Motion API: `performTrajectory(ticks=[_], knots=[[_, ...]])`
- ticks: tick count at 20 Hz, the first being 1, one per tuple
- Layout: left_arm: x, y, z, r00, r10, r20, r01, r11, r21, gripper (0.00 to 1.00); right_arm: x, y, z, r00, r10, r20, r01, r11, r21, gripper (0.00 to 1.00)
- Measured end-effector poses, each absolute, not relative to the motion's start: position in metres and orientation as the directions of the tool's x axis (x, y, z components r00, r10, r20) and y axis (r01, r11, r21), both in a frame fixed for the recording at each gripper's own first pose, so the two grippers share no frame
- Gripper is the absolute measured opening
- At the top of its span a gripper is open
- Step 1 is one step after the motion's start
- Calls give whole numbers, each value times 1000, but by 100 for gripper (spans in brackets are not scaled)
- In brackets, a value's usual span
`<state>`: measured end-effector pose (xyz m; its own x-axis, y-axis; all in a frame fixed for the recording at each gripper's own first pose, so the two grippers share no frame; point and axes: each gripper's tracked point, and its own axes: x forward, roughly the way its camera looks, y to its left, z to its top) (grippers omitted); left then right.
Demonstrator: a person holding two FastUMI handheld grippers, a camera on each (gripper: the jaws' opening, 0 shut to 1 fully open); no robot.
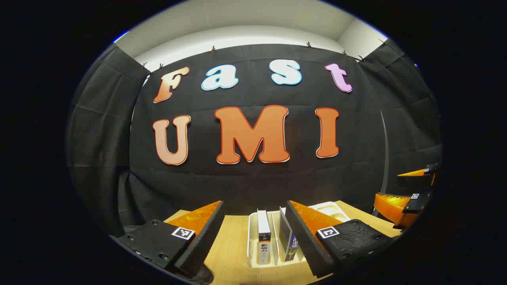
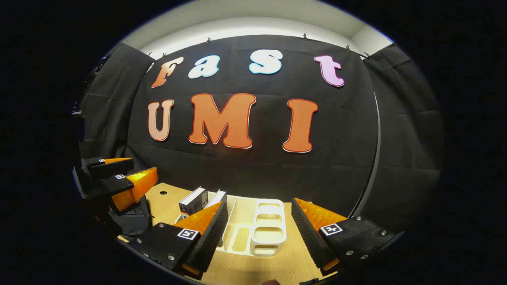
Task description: Open the schoolbag, grab two books from the bookshelf and put them into the schoolbag.
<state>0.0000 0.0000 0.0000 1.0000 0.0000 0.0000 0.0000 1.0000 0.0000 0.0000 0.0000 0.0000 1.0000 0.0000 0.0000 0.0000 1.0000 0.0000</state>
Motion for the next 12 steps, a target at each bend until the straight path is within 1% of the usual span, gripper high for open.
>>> performTrajectory(ticks=[1,2,3,4,5,6,12], knots=[[-1,0,-1,1000,0,-4,0,1000,-3,100,-1,1,1,1000,2,0,-2,1000,1,95],[-2,0,-1,1000,1,-6,-1,1000,-4,100,0,0,1,1000,-1,3,1,1000,1,95],[-3,1,-2,1000,0,-9,0,1000,-3,96,0,-1,2,1000,-2,6,2,1000,1,95],[-2,0,-1,1000,2,-11,-2,1000,1,100,0,-1,2,1000,-2,5,2,1000,0,95],[-3,1,-1,1000,3,-8,-3,1000,2,100,1,-1,1,1000,-1,4,1,1000,0,95],[-3,1,0,1000,3,-5,-3,1000,4,96,0,-1,0,1000,1,3,-1,1000,1,95],[-3,-2,0,1000,-1,-1,1,1000,6,96,2,2,0,1000,7,0,-7,1000,1,95]])
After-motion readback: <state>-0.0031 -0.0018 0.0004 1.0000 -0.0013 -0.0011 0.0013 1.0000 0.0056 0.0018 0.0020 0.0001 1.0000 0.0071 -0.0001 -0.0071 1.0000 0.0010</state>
